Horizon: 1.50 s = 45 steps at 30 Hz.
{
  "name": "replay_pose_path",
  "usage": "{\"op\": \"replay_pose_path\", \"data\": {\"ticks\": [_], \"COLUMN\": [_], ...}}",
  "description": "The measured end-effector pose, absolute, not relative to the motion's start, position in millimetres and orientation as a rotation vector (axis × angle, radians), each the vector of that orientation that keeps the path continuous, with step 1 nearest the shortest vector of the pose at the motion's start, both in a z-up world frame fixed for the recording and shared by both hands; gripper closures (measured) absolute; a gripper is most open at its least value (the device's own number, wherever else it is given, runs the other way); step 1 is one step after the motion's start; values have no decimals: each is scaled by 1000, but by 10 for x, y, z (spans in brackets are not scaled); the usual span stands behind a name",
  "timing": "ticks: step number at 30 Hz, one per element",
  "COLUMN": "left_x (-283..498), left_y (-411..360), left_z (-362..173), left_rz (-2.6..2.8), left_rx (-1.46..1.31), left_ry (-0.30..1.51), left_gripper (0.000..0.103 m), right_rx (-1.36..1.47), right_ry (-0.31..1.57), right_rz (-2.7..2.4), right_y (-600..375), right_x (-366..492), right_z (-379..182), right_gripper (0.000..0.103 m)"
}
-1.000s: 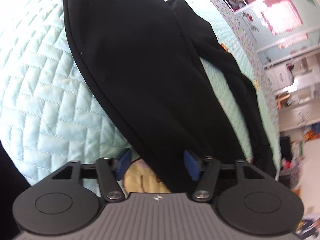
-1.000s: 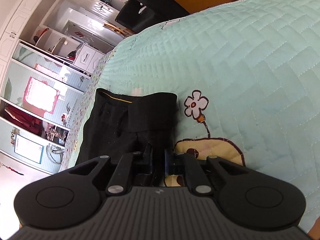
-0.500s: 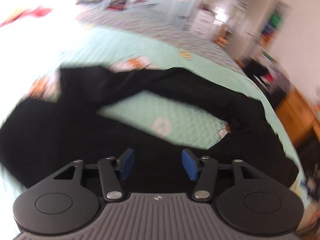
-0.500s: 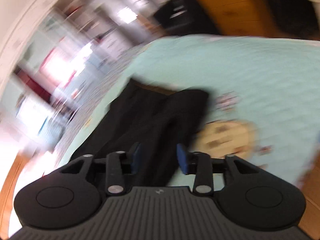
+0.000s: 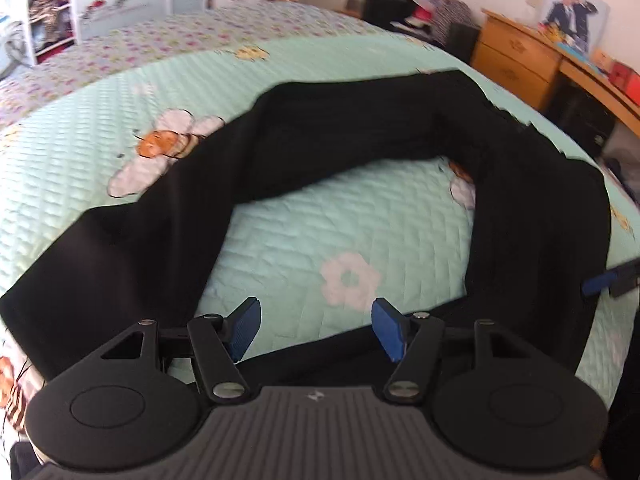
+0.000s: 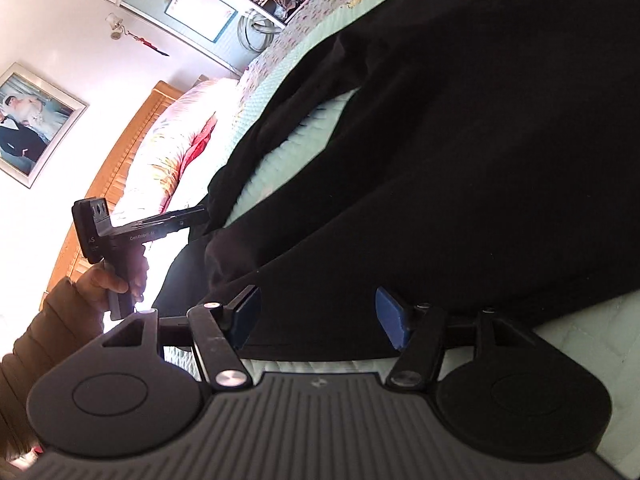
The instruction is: Fold clothes
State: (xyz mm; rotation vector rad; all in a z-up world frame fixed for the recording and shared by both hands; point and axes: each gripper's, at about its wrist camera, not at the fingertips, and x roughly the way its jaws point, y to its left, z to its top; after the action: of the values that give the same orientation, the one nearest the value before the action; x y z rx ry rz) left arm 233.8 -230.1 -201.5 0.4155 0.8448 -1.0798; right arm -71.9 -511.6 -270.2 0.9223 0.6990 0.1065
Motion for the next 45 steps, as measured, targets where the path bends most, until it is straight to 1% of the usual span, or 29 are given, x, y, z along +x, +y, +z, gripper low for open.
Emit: {"op": "replay_pose_path", "data": {"ticks": [6, 10, 14, 15, 17, 18, 19, 21, 22, 23, 27, 28, 29, 32, 36, 38, 39, 40, 41, 42, 43, 45], "left_x": [2362, 2437, 2418, 2406, 2380, 2366, 2350, 2239, 2171, 2107, 2102, 2126, 2150, 2174, 2130, 2083, 2074, 2082, 2092, 2124, 2151, 2211], "left_y": [-2444, -2468, -2518, -2537, -2569, -2583, -2595, -2580, -2560, -2512, -2262, -2208, -2158, -2140, -2130, -2138, -2154, -2179, -2204, -2232, -2262, -2360], "left_z": [-2251, -2343, -2352, -2353, -2346, -2338, -2327, -2252, -2218, -2181, -2018, -1998, -1983, -2082, -2064, -2008, -1984, -1969, -1957, -1967, -1987, -2077], "left_rz": [-1150, -1195, -1261, -1266, -1270, -1270, -1269, -1243, -1220, -1189, -982, -921, -861, -755, -840, -928, -959, -989, -1020, -1060, -1082, -1128], "left_rx": [560, 566, 632, 650, 666, 665, 664, 677, 690, 690, 537, 503, 472, 506, 418, 405, 406, 409, 411, 409, 418, 454], "left_ry": [934, 966, 1001, 1011, 1032, 1042, 1051, 1002, 962, 917, 834, 820, 807, 808, 798, 771, 763, 761, 761, 777, 788, 831], "left_gripper": [39, 36, 36, 37, 40, 49, 66, 81, 94, 96, 99, 103, 103, 103, 103, 99, 94, 81, 70, 51, 44, 44], "right_rx": [940, 931, 935, 935, 934, 932, 929, 921, 918, 917, 911, 910, 909, 903, 898, 903, 908, 912, 914, 915, 916, 918], "right_ry": [720, 733, 733, 733, 731, 731, 731, 733, 734, 734, 721, 715, 709, 696, 680, 672, 670, 668, 669, 670, 671, 674], "right_rz": [109, 109, 114, 114, 111, 108, 105, 101, 99, 97, 87, 83, 78, 69, 63, 66, 67, 68, 68, 68, 68, 68], "right_y": [-5193, -5189, -5217, -5219, -5220, -5202, -5159, -5130, -5120, -5112, -5066, -5056, -5046, -5021, -4964, -4963, -4968, -4971, -4971, -4974, -4986, -5009], "right_x": [-692, -667, -664, -666, -653, -638, -609, -581, -572, -565, -554, -560, -569, -593, -599, -611, -611, -609, -604, -605, -616, -639], "right_z": [-2736, -2743, -2742, -2741, -2747, -2750, -2754, -2752, -2750, -2747, -2757, -2763, -2768, -2781, -2783, -2794, -2803, -2810, -2810, -2812, -2820, -2835], "right_gripper": [38, 38, 38, 38, 38, 38, 38, 38, 38, 38, 38, 38, 38, 38, 38, 38, 38, 38, 38, 38, 38, 38]}}
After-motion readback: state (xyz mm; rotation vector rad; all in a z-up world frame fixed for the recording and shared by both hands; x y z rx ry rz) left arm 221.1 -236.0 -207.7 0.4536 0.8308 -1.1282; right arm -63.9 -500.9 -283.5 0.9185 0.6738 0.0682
